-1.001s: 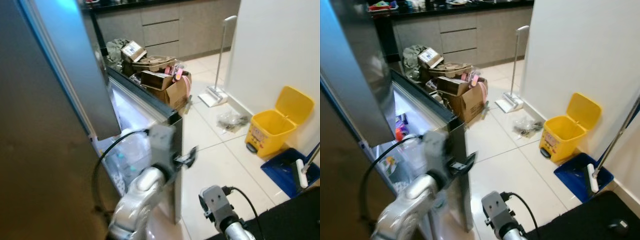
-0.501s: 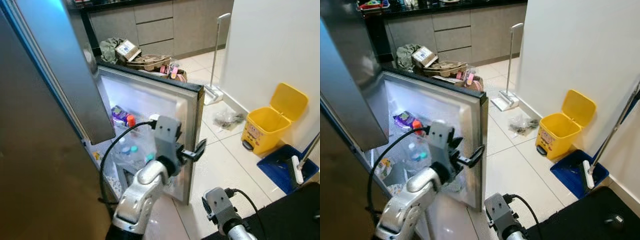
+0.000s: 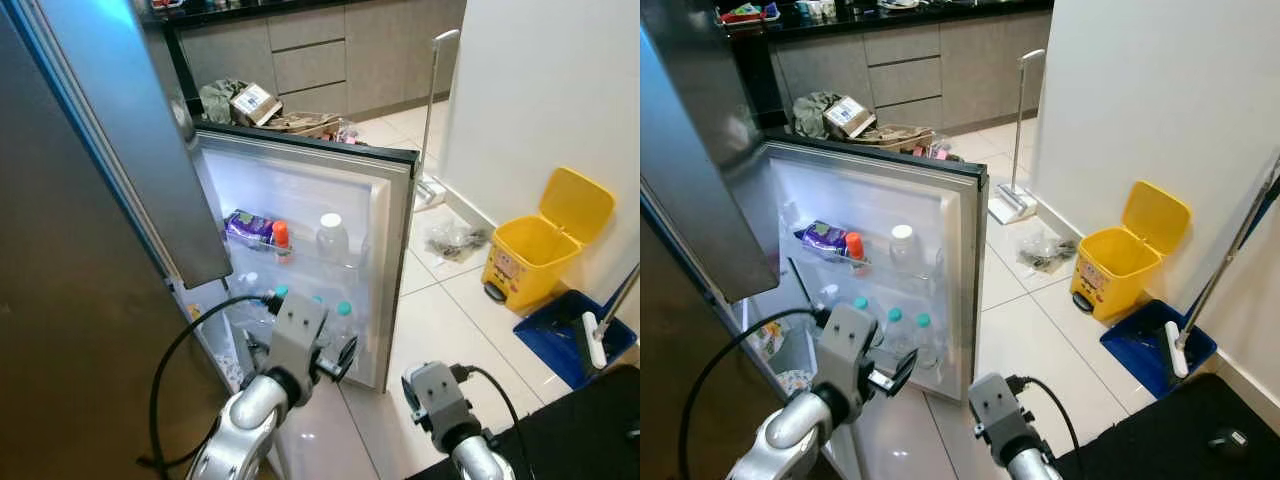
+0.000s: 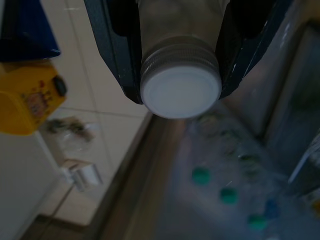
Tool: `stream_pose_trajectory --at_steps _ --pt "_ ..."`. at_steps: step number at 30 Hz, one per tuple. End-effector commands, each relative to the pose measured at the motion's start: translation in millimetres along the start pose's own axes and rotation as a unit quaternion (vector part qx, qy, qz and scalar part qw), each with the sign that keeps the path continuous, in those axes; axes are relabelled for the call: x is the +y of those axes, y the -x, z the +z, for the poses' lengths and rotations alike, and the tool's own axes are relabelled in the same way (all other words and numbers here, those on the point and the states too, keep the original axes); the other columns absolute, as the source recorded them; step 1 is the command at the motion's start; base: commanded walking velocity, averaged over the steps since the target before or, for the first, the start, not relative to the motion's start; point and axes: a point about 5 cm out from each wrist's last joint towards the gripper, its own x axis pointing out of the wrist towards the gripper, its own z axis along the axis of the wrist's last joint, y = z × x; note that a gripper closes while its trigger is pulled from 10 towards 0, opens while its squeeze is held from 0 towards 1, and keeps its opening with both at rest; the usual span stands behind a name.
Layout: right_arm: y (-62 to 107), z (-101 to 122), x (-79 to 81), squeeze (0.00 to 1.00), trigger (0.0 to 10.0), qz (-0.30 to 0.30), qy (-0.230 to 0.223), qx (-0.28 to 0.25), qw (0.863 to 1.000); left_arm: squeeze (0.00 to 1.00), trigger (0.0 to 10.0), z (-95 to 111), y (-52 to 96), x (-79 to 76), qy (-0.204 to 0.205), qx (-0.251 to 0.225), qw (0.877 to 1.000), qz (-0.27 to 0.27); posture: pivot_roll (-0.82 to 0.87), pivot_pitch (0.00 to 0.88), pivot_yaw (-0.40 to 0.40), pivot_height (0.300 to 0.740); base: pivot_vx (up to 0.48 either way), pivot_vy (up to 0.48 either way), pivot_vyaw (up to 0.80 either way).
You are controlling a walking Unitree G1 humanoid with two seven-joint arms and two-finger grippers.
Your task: Restocking fridge
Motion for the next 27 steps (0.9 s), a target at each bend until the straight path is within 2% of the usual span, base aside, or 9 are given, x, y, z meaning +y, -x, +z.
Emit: stream_pose_trajectory --at_steps 1,3,5,7,8,9,14,18,27 --pt "-7.3 13.0 -9.6 0.00 10.0 -0.022 -0.004 -0.030 0.999 0.00 10.0 -5.7 6.6 4.3 -0.018 0.010 1.000 0.004 -0.08 0.041 0.028 0.740 0.000 0.000 0.00" --pt "-12.8 21.2 -20.7 0.00 10.0 -0.038 -0.003 -0.045 0.998 0.00 10.0 -11.7 13.7 5.9 -0.024 0.020 1.000 -0.001 -0.08 0.041 0.029 0.740 0.000 0.000 0.00" --pt "-12.8 21.2 -20.7 0.00 10.0 -0.038 -0.003 -0.045 0.998 0.00 10.0 -11.7 13.7 5.9 -0.024 0.020 1.000 -0.001 -0.08 0.041 0.029 0.740 0.000 0.000 0.00" --pt "-19.1 32.5 -34.2 0.00 10.0 -0.059 -0.006 -0.065 0.996 0.00 10.0 -15.4 20.8 8.5 -0.024 0.027 0.999 -0.006 -0.08 0.041 0.031 0.740 0.000 0.000 0.00" --pt "-24.6 46.1 -43.0 0.00 10.0 -0.073 -0.018 -0.089 0.993 0.00 10.0 -16.7 25.6 8.7 -0.028 0.029 0.999 -0.018 -0.08 0.041 0.031 0.740 0.000 0.000 0.00" --pt "-26.1 50.8 -44.9 0.00 10.0 -0.076 -0.022 -0.099 0.992 0.00 10.0 -16.9 26.7 7.9 -0.031 0.029 0.999 -0.025 -0.08 0.041 0.031 0.740 0.000 0.000 0.00" --pt "-31.2 70.5 -45.0 0.00 10.0 -0.076 -0.037 -0.136 0.987 0.00 10.0 -20.2 29.2 1.4 -0.032 0.033 0.998 -0.048 -0.07 0.043 0.034 0.740 0.000 0.000 0.00" --pt "-34.3 82.9 -40.5 0.00 10.0 -0.068 -0.047 -0.157 0.984 0.00 10.0 -18.8 25.7 -10.2 -0.025 0.025 0.997 -0.063 -0.08 0.043 0.032 0.740 0.000 0.000 0.00" --pt "-30.3 80.6 -30.0 0.00 10.0 -0.049 -0.056 -0.148 0.986 0.00 10.0 -14.4 21.3 -18.5 -0.019 0.013 0.997 -0.071 -0.08 0.042 0.025 0.740 0.000 0.000 0.00"
